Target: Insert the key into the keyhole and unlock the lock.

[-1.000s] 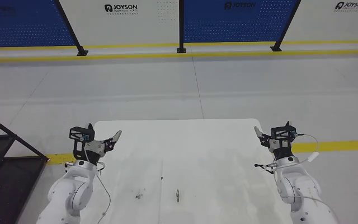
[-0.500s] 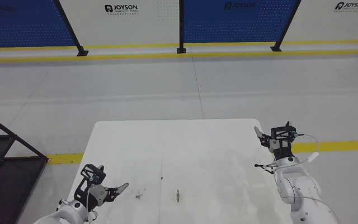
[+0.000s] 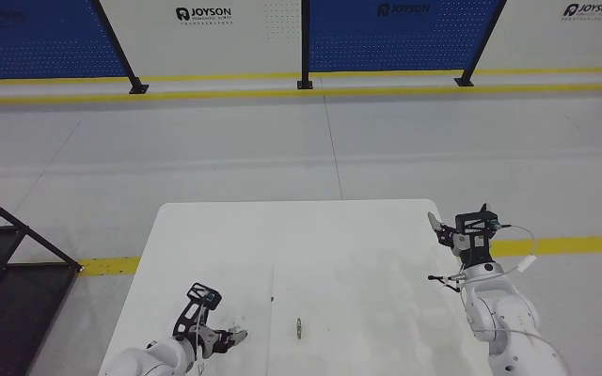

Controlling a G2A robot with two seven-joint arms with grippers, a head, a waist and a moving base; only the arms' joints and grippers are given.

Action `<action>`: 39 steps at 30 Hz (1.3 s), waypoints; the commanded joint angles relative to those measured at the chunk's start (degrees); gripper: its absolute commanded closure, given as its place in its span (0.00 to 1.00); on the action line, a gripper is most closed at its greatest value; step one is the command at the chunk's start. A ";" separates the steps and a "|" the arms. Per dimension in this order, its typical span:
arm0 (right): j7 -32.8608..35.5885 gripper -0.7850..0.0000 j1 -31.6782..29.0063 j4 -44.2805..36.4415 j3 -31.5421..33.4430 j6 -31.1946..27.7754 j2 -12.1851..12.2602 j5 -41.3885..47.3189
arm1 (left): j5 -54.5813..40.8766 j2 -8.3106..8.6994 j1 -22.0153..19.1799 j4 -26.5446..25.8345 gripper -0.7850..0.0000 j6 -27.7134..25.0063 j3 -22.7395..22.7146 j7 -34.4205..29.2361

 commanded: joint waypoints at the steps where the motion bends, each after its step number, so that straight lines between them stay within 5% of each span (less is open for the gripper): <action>1: 0.00 0.00 0.00 0.00 0.00 0.00 0.00 0.00 | 0.52 -0.20 -2.46 1.94 0.00 3.06 2.39 -1.45; 7: 0.00 0.00 0.00 0.00 0.00 0.00 0.00 0.00 | 6.01 -0.39 -4.84 3.23 0.04 6.71 6.61 -1.53; 21: 0.00 0.00 0.00 0.00 0.00 0.00 0.00 0.00 | 15.59 -0.05 -1.15 2.12 0.26 8.01 9.09 3.22; 26: 0.00 0.00 0.00 0.00 0.00 0.00 0.00 0.00 | 15.57 -0.09 -1.95 3.12 0.59 8.24 9.73 3.24; 34: 0.00 0.00 0.00 0.00 0.00 0.00 0.00 0.00 | 15.79 -0.05 -2.58 3.72 0.65 8.48 10.20 2.89; 39: 0.00 0.00 0.00 0.00 0.00 0.00 0.00 0.00 | 16.38 -0.01 -2.71 4.00 0.78 8.79 10.24 3.21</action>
